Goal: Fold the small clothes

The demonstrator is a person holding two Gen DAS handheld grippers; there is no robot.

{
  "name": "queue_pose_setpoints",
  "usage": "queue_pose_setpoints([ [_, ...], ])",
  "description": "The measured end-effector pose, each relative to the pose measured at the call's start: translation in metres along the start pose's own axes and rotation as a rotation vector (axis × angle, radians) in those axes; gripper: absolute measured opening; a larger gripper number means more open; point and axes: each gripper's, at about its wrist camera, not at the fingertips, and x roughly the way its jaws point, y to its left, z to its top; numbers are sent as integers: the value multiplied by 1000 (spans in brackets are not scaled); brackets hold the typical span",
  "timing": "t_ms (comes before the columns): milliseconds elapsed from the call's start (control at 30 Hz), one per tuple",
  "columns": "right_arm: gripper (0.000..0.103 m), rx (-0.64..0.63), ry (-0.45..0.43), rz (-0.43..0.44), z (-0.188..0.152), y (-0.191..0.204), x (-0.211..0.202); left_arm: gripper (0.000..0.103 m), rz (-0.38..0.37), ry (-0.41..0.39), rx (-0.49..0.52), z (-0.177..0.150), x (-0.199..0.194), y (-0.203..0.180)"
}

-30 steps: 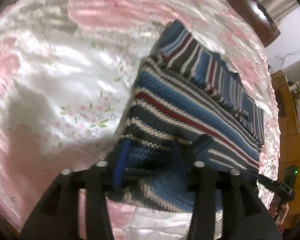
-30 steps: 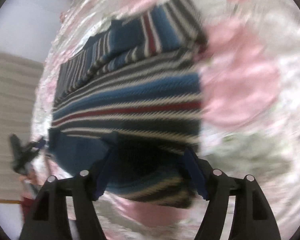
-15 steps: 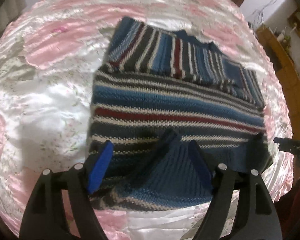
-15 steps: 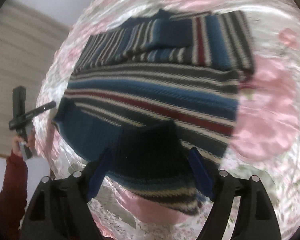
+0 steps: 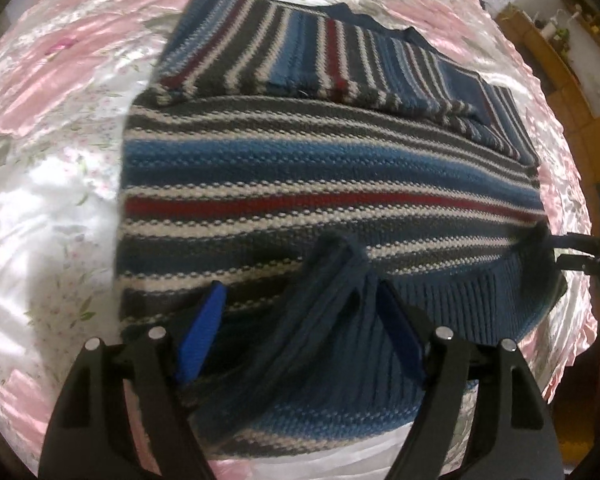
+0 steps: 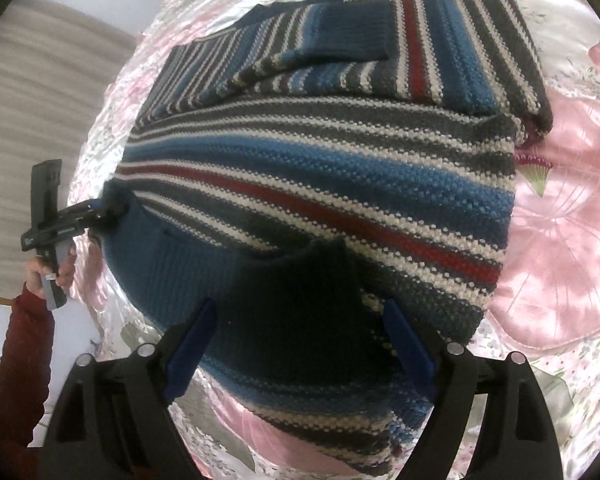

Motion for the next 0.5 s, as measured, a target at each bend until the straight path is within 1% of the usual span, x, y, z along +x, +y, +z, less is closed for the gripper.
queue_pose_setpoints([
  [67, 87, -6, 5, -1, 1, -1, -1, 64, 3, 1, 10, 0, 1, -1],
  [100, 87, -13, 9, -6, 2, -1, 0, 57, 9, 1, 12, 0, 1, -2],
  [133, 87, -17, 12, -12, 2, -3, -1, 47, 7, -1, 11, 0, 1, -1],
  [167, 87, -23, 19, -25, 3, -2, 1, 43, 4, -3, 3, 0, 0, 0],
  [233, 87, -40, 31, -35, 5, 1, 6, 28, -19, -4, -16, 0, -1, 3],
  [300, 87, -57, 40, -40, 6, 5, 12, 21, -52, -9, -40, -1, -3, 7],
  [400, 87, -90, 45, -60, 6, 9, 19, 20, -57, -17, -38, -3, -2, 7],
  [467, 86, -107, 47, -77, 8, 12, 23, 20, -48, -10, -24, -4, 0, 4],
  [500, 84, -113, 46, -86, 8, 13, 25, 23, -42, -5, -17, -4, 2, 3],
])
